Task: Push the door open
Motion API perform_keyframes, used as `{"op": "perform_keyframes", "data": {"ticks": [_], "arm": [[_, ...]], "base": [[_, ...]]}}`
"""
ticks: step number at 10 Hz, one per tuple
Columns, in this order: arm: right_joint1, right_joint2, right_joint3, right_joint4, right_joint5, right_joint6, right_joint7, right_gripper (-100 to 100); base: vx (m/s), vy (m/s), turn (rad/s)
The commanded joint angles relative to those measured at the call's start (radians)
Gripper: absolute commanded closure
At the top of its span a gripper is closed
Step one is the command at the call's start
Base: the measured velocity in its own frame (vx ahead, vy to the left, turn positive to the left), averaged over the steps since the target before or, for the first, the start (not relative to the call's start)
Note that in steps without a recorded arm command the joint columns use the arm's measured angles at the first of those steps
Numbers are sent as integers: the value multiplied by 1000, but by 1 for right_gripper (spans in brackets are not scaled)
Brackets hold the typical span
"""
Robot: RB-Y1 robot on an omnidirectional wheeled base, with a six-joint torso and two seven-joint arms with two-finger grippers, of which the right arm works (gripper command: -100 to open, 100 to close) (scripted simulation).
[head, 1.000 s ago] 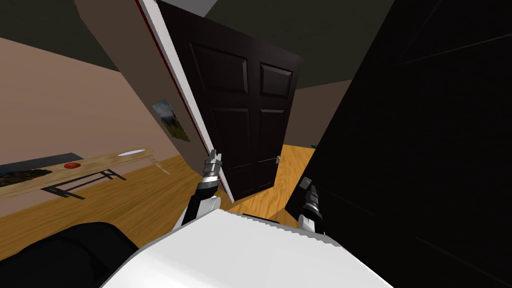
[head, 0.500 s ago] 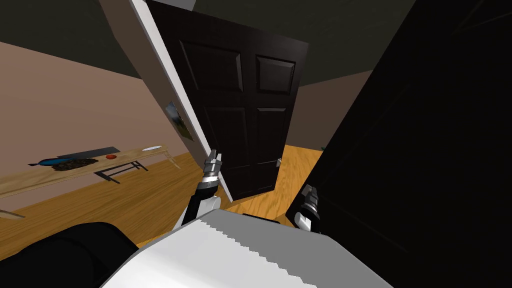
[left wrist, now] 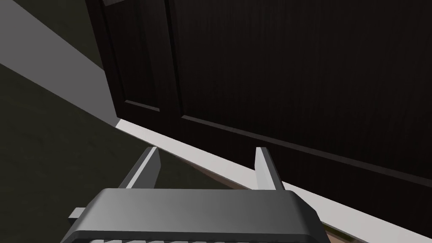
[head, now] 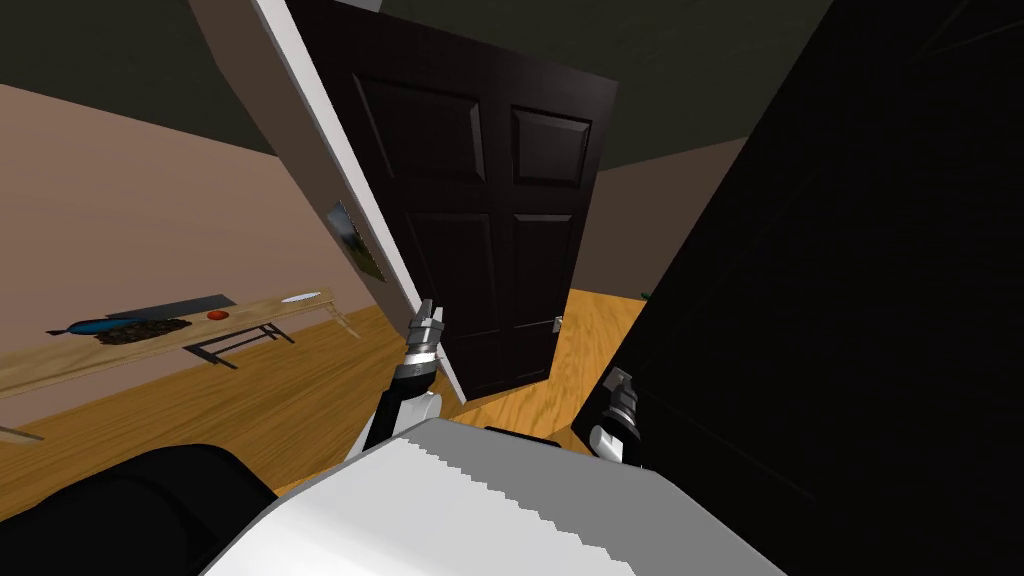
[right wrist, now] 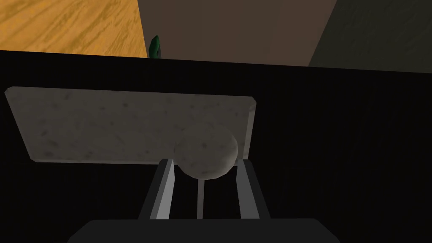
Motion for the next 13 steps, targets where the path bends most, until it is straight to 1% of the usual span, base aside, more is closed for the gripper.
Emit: {"op": "perform_keyframes", "data": {"ticks": [1,2,3,4,6,7,8,9,10,11,13], "arm": [[-3,0,2,-2,1,-2,0,100],[-9,-10,-30,5,-21,-16,18,100],[-16,-17,-52,9,-37,-28,30,100],[-20,-20,-64,11,-45,-34,37,100],[-20,-20,-64,11,-45,-34,37,100],[-34,-43,-72,33,-55,-33,44,-100],[-37,-49,-77,33,-60,-28,48,-100],[-41,-50,-83,32,-67,-22,52,-100],[-44,-47,-89,31,-73,-16,56,-100],[-49,-35,-97,30,-82,-8,62,-100],[-55,1,-108,28,-94,3,71,-100]], "base": [[0,0,0],[49,-84,166],[72,-173,217],[45,-181,168],[38,-80,-14],[-7,96,-68],[-42,193,-70],[-55,240,-53],[-71,240,-55],[-74,258,-67],[-39,236,-59]]}}
